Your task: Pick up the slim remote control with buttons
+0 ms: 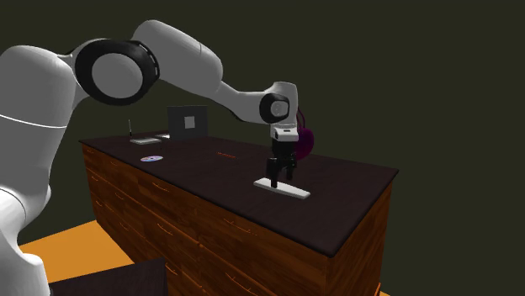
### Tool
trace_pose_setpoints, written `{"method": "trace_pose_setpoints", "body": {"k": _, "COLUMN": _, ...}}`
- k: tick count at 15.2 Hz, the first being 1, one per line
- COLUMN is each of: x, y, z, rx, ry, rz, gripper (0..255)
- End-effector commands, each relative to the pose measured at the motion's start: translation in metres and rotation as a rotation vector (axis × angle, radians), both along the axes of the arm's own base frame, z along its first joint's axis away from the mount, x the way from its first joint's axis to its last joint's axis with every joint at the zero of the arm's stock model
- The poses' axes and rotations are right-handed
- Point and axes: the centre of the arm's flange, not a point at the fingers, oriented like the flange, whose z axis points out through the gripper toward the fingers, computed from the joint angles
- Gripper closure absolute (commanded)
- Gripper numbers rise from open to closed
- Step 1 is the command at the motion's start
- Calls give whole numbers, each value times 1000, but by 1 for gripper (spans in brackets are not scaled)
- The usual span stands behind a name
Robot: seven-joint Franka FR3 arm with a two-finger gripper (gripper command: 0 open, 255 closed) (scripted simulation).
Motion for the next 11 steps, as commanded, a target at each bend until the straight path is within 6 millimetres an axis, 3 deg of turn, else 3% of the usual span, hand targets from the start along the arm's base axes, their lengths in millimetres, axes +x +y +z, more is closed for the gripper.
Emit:
{"method": "trace_pose_setpoints", "body": {"k": 1, "x": 1, "y": 0, "z": -10, "rx": 0, "ry": -1, "rz": -1, "gripper": 0}}
{"method": "trace_pose_setpoints", "body": {"k": 4, "x": 1, "y": 0, "z": -18, "rx": 0, "ry": -1, "rz": -1, "gripper": 0}}
{"method": "trace_pose_setpoints", "body": {"k": 5, "x": 1, "y": 0, "z": -18, "rx": 0, "ry": -1, "rz": -1, "gripper": 255}}
{"method": "trace_pose_setpoints", "body": {"k": 11, "x": 2, "y": 0, "z": -18, "rx": 0, "ry": -1, "rz": -1, "gripper": 255}}
